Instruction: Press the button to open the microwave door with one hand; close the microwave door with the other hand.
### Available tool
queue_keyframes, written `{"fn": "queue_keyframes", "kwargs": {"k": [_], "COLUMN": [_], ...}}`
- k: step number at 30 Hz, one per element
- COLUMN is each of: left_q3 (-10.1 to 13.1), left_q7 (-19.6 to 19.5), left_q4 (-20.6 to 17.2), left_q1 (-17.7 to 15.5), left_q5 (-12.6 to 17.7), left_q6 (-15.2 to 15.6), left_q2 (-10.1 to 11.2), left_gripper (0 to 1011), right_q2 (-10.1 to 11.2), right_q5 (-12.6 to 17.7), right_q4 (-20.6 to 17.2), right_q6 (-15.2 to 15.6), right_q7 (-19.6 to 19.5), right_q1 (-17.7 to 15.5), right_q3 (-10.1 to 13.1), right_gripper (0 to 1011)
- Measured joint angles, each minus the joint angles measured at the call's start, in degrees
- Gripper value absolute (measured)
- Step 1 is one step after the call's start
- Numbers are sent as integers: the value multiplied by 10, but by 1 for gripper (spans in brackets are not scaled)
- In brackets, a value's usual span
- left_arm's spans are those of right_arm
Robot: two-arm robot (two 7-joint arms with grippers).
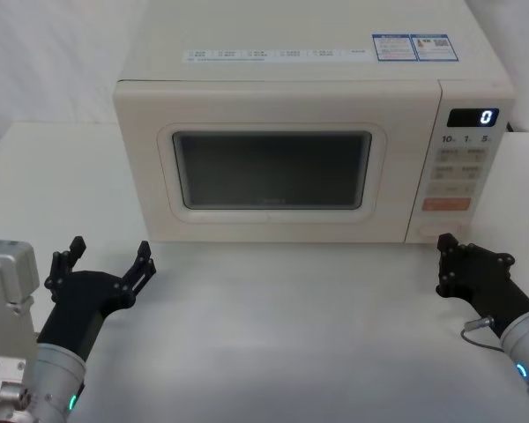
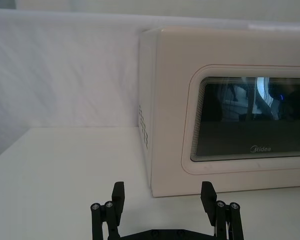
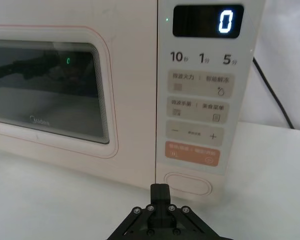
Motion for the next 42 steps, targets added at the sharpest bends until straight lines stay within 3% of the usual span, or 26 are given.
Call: {"fn": "queue_keyframes", "kwargs": {"k": [12, 27, 42], "left_q3": [0, 0, 0], "left_q7": [0, 0, 0], "left_q4": [0, 0, 0], "left_q1": [0, 0, 0], "left_q5": [0, 0, 0], "left_q6": [0, 0, 0], "left_q2": [0, 0, 0], "left_gripper": [1001, 1001, 1001], "right_q2": [-10, 9, 4], "right_q5": [3, 18, 32], "right_q4": [41, 74, 106], "right_q6": [10, 24, 18], "right_q7": [1, 29, 28], "right_q1": [28, 59, 82], "right_q3": [-9, -11, -18], "right_gripper": [0, 0, 0]}}
